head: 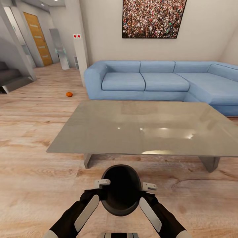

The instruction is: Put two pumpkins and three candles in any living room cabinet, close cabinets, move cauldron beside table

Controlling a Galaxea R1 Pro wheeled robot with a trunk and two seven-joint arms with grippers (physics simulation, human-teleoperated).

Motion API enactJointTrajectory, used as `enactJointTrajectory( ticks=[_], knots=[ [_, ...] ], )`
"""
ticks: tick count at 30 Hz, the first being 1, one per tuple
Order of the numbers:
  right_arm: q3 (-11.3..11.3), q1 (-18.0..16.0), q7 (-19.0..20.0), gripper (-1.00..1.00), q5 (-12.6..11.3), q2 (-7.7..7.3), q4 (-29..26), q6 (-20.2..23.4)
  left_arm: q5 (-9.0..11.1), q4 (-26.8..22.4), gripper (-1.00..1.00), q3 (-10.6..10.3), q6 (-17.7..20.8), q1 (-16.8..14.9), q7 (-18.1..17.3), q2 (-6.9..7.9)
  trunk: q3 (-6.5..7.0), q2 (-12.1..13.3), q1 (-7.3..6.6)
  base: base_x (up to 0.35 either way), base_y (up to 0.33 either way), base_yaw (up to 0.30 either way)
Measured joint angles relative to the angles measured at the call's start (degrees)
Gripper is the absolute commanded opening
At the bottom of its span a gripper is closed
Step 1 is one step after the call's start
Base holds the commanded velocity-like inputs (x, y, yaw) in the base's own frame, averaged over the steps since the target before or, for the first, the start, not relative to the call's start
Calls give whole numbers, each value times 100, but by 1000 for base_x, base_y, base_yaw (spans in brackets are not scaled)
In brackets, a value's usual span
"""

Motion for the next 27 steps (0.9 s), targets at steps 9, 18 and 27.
enactJointTrajectory(
  ticks=[9,18,27],
  knots=[
    [-3,0,-1,-100,-1,3,1,3,-4,-4,-100,4,12,0,1,0,0,0,2,23,0,0],
    [4,0,0,-100,-3,-2,1,2,2,0,-100,1,4,0,0,0,0,0,2,49,0,0],
    [0,-2,0,-100,-2,2,0,1,-6,-7,-100,7,12,0,0,0,0,0,1,57,0,0]
  ],
)
